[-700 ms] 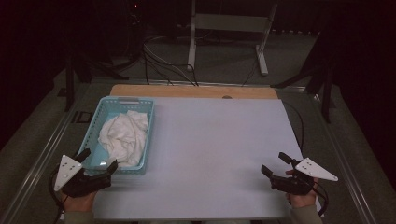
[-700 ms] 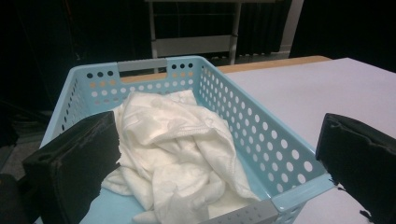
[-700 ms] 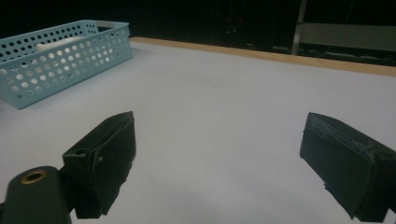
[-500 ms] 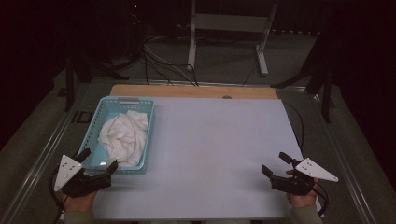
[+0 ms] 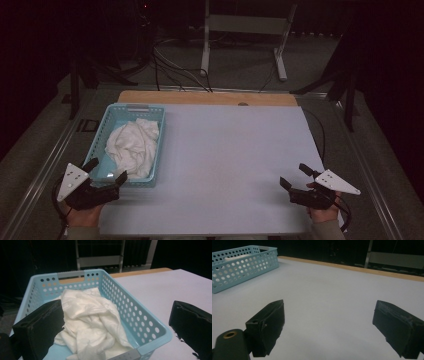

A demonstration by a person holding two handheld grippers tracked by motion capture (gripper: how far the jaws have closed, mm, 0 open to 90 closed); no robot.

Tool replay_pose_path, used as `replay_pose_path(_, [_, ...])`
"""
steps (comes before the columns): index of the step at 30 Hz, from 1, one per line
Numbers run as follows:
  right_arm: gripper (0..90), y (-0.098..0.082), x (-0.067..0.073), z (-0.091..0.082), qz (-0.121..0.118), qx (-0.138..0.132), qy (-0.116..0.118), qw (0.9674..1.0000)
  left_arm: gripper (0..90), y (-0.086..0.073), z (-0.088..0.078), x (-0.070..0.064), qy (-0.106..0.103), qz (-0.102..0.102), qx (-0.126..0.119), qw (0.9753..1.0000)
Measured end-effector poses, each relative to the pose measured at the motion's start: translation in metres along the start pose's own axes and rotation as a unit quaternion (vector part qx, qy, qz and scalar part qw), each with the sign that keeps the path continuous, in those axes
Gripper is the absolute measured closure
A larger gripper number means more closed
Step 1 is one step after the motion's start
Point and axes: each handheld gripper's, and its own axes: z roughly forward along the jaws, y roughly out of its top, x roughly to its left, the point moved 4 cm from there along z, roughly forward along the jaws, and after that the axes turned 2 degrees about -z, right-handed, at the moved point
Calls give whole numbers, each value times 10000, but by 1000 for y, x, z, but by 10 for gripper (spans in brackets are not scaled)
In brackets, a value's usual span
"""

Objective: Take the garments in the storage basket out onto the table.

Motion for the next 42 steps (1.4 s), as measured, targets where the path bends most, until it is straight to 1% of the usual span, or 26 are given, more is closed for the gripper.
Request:
replay_pose_path(5, [109, 0, -1, -1, 46, -8, 0, 10000, 1, 4, 1, 1, 24, 12, 19, 10000])
replay_pose_path(8, [109, -1, -1, -1, 51, -8, -6, 10000, 1, 7, 2, 3, 30, 32, 44, 10000])
replay_pose_path(11, [109, -1, -1, -1, 62, -5, -13, 10000, 1, 10, 2, 5, 56, -2, 26, 10000])
replay_pose_path(13, [109, -1, -1, -2, 80, -19, -12, 10000, 1, 11, 3, 9, 74, -40, 57, 9999])
replay_pose_path(16, [109, 0, -1, -2, 77, -45, -17, 10000, 1, 11, 4, 11, 84, -44, 89, 9999])
replay_pose_path(18, [109, 0, -1, -2, 80, -41, -17, 10000, 1, 12, 5, 12, 71, -82, 132, 9999])
replay_pose_path(21, [109, 0, 0, -1, 79, -24, -21, 10000, 1, 13, 7, 14, 68, -71, 198, 9998])
replay_pose_path(24, [109, 0, 0, -1, 69, -24, -14, 10000, 0, 15, 7, 16, 136, -77, 192, 9997])
replay_pose_path(29, [109, 0, 0, -1, 84, -25, -12, 10000, 1, 19, 10, 19, 106, -21, 267, 9996])
replay_pose_path(32, [109, 0, 0, -1, 72, -30, -5, 10000, 1, 22, 11, 21, 75, -18, 264, 9996])
replay_pose_path(35, [109, 0, 0, -1, 71, -24, -3, 10000, 1, 24, 12, 22, 61, -28, 248, 9997])
replay_pose_path(36, [109, 0, 0, -1, 72, -16, -2, 10000, 1, 28, 13, 24, 52, -27, 257, 9997])
replay_pose_path(42, [109, 0, 0, -1, 62, -14, 8, 10000, 2, 33, 17, 30, 35, -83, 239, 9997])
